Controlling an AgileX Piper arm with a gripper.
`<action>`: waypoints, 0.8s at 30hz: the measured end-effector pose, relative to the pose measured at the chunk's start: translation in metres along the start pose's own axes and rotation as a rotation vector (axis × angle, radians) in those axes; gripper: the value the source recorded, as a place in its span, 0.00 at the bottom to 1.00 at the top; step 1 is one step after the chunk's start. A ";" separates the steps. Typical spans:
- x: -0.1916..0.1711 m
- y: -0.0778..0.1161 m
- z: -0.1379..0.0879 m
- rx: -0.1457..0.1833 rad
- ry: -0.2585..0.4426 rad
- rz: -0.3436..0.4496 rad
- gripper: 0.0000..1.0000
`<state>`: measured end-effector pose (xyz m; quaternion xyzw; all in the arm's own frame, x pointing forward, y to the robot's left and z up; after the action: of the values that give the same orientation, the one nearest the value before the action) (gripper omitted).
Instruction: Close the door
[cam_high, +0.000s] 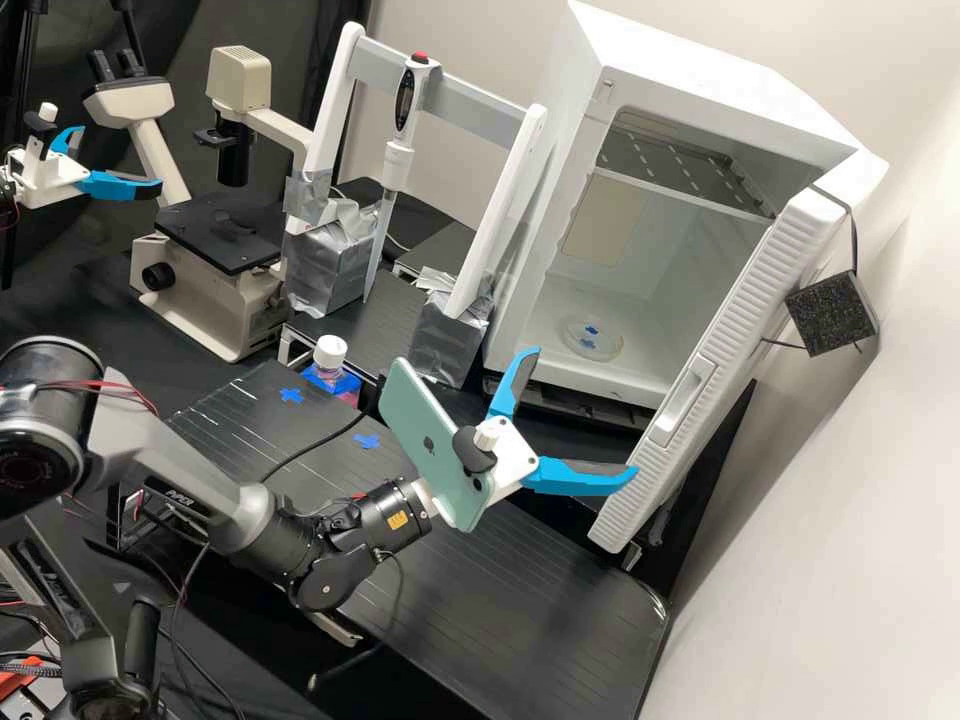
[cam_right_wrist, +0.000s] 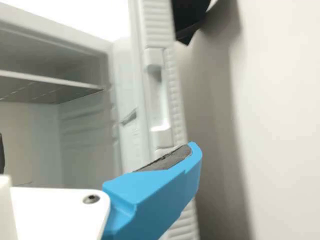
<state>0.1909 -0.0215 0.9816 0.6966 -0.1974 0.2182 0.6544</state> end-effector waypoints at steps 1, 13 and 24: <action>0.003 0.001 0.004 0.000 -0.009 0.002 1.00; 0.058 -0.006 0.045 -0.055 -0.046 -0.028 1.00; 0.071 -0.016 0.054 0.004 -0.051 -0.087 1.00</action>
<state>0.2612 -0.0741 1.0058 0.7112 -0.1830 0.1721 0.6566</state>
